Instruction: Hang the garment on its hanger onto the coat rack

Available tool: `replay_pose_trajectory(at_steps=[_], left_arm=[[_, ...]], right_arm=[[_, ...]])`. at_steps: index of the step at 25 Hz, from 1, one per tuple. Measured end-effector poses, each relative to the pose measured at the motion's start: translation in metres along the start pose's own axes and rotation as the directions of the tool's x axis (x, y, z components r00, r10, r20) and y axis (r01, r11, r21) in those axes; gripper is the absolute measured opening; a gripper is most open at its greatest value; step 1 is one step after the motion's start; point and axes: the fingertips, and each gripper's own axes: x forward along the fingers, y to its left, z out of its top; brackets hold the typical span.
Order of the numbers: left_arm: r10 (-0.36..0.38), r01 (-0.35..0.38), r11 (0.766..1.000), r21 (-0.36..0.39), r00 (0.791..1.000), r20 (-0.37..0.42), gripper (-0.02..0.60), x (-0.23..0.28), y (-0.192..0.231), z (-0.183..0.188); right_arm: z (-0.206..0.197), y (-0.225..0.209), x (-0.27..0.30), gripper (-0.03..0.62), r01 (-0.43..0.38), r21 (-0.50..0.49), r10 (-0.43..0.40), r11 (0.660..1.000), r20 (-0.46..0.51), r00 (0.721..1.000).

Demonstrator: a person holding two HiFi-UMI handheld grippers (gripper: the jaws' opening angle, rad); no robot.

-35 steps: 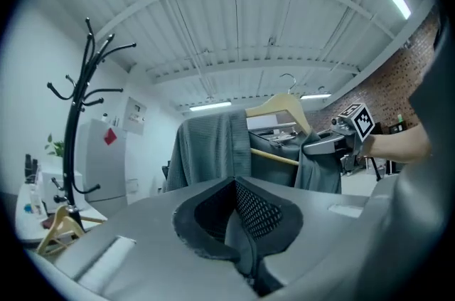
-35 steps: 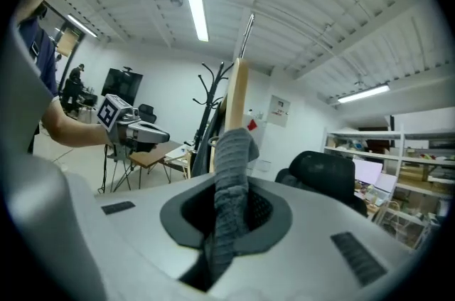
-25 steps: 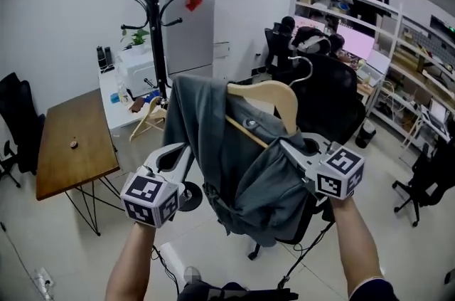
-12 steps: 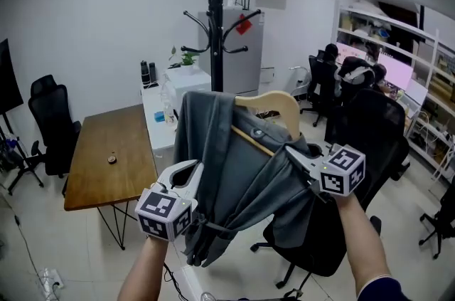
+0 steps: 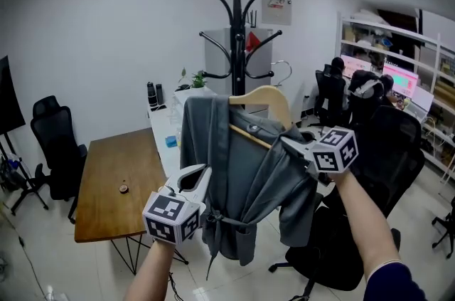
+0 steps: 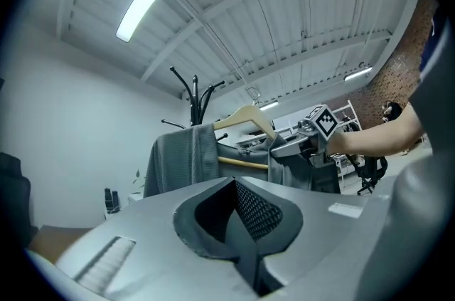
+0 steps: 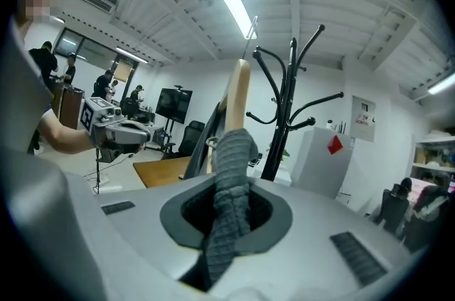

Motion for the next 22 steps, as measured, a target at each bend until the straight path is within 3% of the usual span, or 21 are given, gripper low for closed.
replay_pose_trajectory(at_steps=[10,22], left_arm=[[0.036,-0.037,0.998,0.056,0.999,0.004,0.002,0.042,0.018,0.020],[0.081,-0.079,0.994,0.081,0.996,-0.024,0.002,0.074,0.024,0.011]], right_arm=[[0.036,-0.080,0.086,0.032,-0.055,0.009,0.056,0.998,-0.073,0.996],[0.017,-0.104,0.149,0.032,-0.181,-0.010,0.177,0.983,-0.151,0.973]])
